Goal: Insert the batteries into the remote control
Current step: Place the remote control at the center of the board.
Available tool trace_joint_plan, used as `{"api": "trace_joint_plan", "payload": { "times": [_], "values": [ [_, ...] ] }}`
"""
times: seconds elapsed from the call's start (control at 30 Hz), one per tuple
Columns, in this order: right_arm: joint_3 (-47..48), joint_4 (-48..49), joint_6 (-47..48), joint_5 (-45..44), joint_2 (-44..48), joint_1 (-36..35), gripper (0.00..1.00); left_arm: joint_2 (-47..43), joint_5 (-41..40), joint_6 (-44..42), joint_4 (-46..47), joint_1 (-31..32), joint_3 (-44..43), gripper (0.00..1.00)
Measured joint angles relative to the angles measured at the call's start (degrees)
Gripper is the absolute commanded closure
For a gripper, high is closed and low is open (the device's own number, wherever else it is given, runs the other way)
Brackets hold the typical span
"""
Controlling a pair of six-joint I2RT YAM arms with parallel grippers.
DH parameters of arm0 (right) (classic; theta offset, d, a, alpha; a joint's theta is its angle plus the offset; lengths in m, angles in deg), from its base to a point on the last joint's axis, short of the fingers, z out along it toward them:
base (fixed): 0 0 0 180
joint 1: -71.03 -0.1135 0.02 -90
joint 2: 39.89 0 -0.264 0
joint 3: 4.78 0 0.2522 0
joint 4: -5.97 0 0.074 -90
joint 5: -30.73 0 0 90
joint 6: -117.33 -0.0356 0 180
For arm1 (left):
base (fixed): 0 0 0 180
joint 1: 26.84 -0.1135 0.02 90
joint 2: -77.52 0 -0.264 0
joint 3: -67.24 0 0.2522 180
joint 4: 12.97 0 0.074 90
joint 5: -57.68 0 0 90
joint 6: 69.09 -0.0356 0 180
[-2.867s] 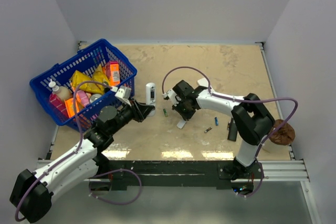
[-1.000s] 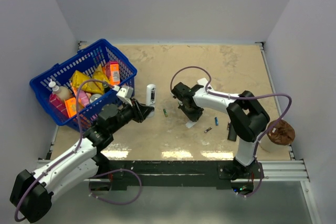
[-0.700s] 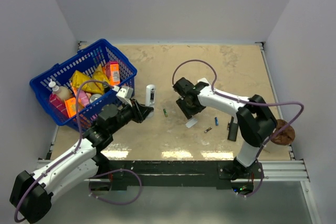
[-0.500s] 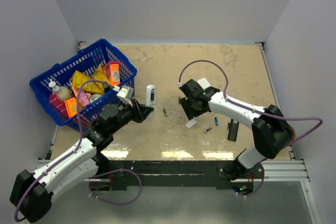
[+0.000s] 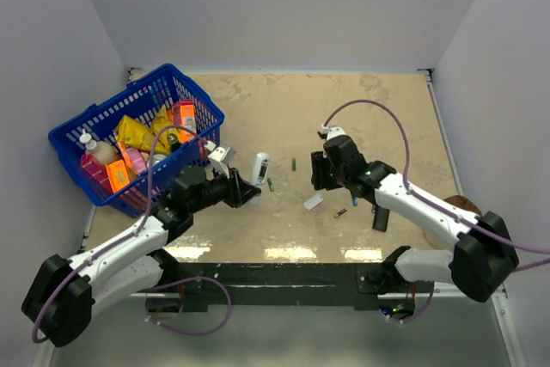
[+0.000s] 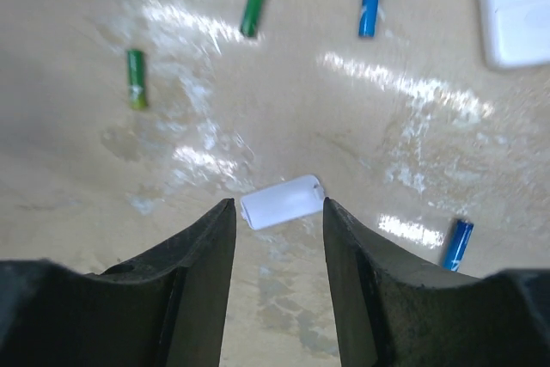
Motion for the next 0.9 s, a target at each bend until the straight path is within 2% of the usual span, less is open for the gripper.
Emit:
{"api": "trace_joint_plan", "payload": {
  "times": [0.13,0.23,0.27,0.37,0.47,0.9],
  "values": [
    [-0.8,3.4,-0.5,-1.3,7.7,0.0,0.48,5.4,4.2,1.2,1.3,1.6,0.0,1.00],
    [-2.2,5.7,-0.6,-2.1,12.9,0.0,0.39,10.8,5.5,3.7,2.5,4.5,-0.1,1.00],
    [-2.8,6.2,-0.7,-2.3,14.4,0.0,0.31,12.6,5.7,4.9,2.8,5.4,-0.3,1.00],
    [-4.2,6.6,-1.2,-3.2,17.6,0.0,0.24,18.0,7.1,8.8,4.0,7.2,-1.2,1.00],
    [-4.4,6.4,-1.3,-3.7,19.8,0.0,0.24,22.2,7.3,12.7,4.9,9.2,-2.4,1.00],
    [-7.1,3.9,-1.0,-1.9,28.5,0.0,0.27,29.2,4.9,23.8,5.4,15.0,-3.4,1.00]
  ]
}}
